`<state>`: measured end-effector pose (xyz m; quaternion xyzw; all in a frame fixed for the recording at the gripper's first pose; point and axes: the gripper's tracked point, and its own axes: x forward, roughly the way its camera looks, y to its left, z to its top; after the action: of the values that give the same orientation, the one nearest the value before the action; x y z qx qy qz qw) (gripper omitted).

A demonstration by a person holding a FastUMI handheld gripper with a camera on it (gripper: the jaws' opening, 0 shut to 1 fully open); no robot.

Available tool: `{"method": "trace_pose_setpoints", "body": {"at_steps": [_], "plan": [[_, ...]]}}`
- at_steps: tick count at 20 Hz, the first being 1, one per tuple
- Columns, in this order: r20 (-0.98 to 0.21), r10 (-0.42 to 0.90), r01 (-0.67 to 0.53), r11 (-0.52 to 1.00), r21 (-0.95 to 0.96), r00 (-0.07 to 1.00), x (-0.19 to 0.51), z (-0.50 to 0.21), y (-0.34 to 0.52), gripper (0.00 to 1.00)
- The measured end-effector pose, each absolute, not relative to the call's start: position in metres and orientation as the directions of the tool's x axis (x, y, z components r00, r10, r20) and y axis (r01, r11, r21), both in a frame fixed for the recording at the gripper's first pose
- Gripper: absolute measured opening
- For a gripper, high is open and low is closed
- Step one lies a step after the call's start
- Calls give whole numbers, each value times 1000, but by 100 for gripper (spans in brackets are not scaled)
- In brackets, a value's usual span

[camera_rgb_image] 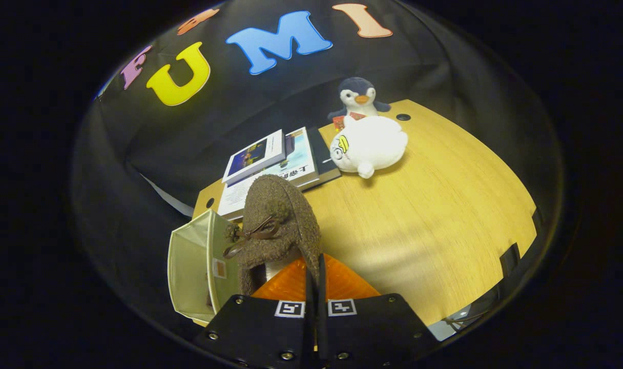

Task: Open the storage box then place both shoes into the box .Put the left shoe in first, then the right shoe, with the right side of both shoes facing outward in a uniform manner.

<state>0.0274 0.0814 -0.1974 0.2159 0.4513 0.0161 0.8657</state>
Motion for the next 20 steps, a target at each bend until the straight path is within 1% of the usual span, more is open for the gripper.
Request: {"method": "trace_pose_setpoints", "body": {"at_steps": [11, 15, 18, 20], "plan": [[-717, 364, 81, 860, 504, 595, 39, -165, 226, 2], [-739, 367, 63, 874, 482, 565, 38, -192, 268, 2], [-776, 333, 86, 893, 443, 535, 32, -211, 278, 3], [-782, 324, 88, 897, 432, 533, 24, -204, 279, 2]]}}
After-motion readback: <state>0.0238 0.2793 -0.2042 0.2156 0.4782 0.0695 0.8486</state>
